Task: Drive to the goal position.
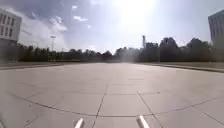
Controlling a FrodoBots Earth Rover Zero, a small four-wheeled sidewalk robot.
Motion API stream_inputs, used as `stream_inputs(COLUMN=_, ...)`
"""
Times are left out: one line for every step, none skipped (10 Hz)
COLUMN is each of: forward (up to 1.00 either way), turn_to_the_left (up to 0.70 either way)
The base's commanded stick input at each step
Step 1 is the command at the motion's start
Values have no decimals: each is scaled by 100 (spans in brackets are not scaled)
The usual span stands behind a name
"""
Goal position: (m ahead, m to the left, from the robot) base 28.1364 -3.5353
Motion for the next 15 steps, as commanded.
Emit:
stream_inputs(forward=70, turn_to_the_left=26)
stream_inputs(forward=70, turn_to_the_left=30)
stream_inputs(forward=70, turn_to_the_left=32)
stream_inputs(forward=70, turn_to_the_left=2)
stream_inputs(forward=70, turn_to_the_left=0)
stream_inputs(forward=70, turn_to_the_left=0)
stream_inputs(forward=70, turn_to_the_left=0)
stream_inputs(forward=70, turn_to_the_left=0)
stream_inputs(forward=70, turn_to_the_left=-13)
stream_inputs(forward=70, turn_to_the_left=-34)
stream_inputs(forward=70, turn_to_the_left=-33)
stream_inputs(forward=70, turn_to_the_left=-32)
stream_inputs(forward=70, turn_to_the_left=-21)
stream_inputs(forward=70, turn_to_the_left=-6)
stream_inputs(forward=70, turn_to_the_left=0)
